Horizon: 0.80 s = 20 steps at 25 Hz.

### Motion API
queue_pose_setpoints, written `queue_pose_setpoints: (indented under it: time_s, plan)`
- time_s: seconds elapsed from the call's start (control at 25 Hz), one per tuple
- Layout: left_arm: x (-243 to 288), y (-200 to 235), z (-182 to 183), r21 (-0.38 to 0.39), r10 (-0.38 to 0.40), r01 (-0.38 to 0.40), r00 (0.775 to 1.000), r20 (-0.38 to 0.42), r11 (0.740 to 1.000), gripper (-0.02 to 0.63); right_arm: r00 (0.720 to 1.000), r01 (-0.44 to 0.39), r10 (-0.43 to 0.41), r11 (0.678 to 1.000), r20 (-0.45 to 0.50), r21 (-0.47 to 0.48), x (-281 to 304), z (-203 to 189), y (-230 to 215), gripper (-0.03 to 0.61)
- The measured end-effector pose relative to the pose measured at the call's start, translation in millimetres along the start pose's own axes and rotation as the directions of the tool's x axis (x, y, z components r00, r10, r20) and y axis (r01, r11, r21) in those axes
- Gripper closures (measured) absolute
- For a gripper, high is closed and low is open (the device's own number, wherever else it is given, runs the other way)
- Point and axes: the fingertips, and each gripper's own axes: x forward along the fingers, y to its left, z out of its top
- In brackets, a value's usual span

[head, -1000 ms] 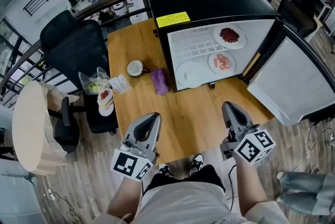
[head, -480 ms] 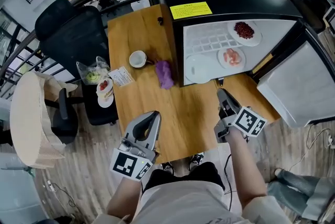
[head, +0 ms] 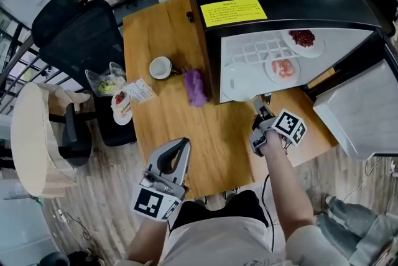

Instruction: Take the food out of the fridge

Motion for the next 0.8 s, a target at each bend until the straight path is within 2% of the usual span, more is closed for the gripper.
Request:
queue_pose_setpoints:
  time_s: [0.48, 0.68, 0.8]
  plan:
    - [7.9, 8.3, -16.8, -0.017, 0.011, -0.012, 0.999, -0.043, 1.000, 0.606, 1.000, -0.009, 0.010, 0.975, -0.004, 0.224, 33.2, -3.0, -29.7, 0.492]
    - [6.0, 9.8, -16.8, -0.016, 0.008, -0.009, 0.999, -0.050, 1.000, 0.606, 1.000, -0.026, 0.024, 0.961, 0.013, 0.274, 34.2, -1.2, -25.6, 0.545]
    - [4.5, 9.7, -15.8, -0.014, 0.002, -0.003, 0.999, -0.049, 1.000, 0.606, 0.998, -0.057, 0.048, 0.954, 0.039, 0.296, 32.7, 0.1, -21.4, 0.551]
